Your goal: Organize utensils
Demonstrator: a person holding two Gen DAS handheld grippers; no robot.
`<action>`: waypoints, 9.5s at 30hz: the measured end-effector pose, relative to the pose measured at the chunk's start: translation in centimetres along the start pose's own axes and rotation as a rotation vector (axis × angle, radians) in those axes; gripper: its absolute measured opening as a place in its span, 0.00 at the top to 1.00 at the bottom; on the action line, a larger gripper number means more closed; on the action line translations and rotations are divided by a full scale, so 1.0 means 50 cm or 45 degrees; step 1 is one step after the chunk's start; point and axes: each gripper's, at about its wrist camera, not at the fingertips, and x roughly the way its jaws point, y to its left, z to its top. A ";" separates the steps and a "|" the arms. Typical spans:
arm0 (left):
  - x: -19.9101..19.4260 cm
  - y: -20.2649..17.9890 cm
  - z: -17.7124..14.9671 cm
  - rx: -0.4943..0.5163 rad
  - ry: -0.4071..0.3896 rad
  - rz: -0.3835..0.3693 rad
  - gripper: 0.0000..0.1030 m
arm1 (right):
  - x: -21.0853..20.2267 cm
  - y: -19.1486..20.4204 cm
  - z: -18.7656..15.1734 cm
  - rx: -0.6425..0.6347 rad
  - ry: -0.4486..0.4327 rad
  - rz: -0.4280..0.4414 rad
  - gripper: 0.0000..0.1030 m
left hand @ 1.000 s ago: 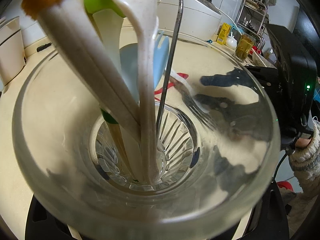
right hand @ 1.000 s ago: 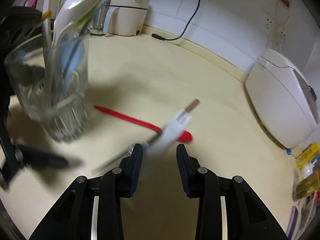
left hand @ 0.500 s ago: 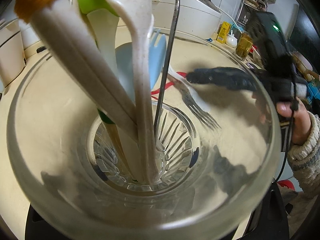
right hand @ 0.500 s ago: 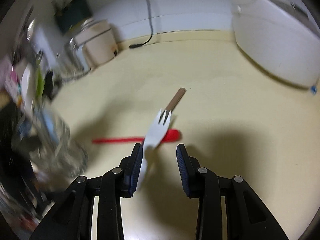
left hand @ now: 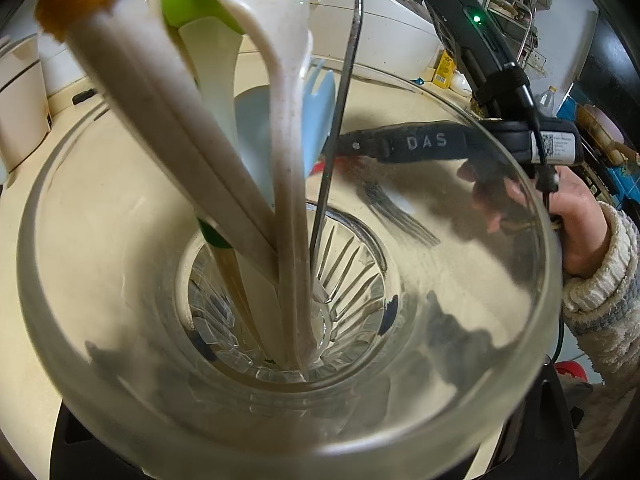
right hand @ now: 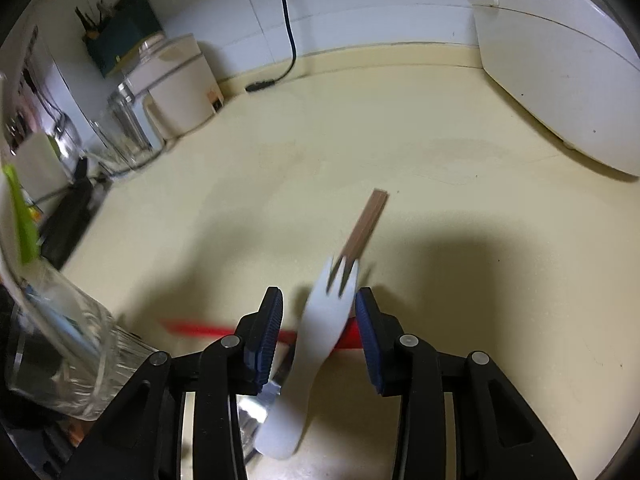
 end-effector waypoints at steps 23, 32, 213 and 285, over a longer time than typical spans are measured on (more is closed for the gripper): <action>-0.001 -0.005 0.000 0.011 0.006 0.014 0.07 | -0.108 -0.116 -0.083 0.086 -0.079 -0.053 0.88; 0.000 -0.013 0.001 0.004 0.003 0.005 0.07 | -0.136 -0.171 -0.104 0.123 -0.076 -0.104 0.87; 0.019 -0.025 0.007 0.046 0.023 0.040 0.05 | -0.078 -0.277 0.022 0.022 -0.024 -0.413 0.73; 0.008 -0.008 0.007 0.034 0.018 0.024 0.05 | -0.342 0.059 -0.087 -0.384 -0.200 0.286 0.81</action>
